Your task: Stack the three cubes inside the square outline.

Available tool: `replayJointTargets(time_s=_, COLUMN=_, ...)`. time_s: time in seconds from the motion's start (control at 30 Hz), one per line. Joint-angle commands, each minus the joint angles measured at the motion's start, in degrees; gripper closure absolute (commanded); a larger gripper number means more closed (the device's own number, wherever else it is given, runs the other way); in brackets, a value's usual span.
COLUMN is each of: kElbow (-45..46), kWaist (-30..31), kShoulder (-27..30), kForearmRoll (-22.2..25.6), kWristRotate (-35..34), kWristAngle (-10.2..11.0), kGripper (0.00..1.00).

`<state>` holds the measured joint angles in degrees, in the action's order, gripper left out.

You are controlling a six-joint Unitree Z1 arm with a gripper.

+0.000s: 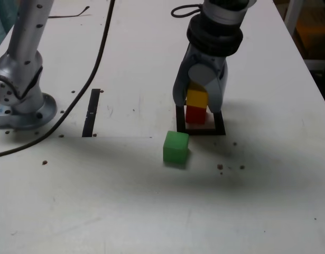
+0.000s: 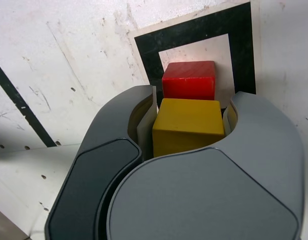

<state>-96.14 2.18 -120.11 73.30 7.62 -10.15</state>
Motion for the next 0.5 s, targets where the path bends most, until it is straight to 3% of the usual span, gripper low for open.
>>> replayJointTargets(time_s=0.0, kElbow=0.3, kWaist=-0.4, kShoulder=-0.2, kForearmRoll=-0.2, kWristRotate=0.1, kWristAngle=0.2, kGripper=0.78)
replayJointTargets(time_s=0.47, kElbow=1.5, kWaist=-0.9, kShoulder=-0.4, kForearmRoll=-1.8, kWristRotate=0.4, kWristAngle=0.3, kGripper=0.78)
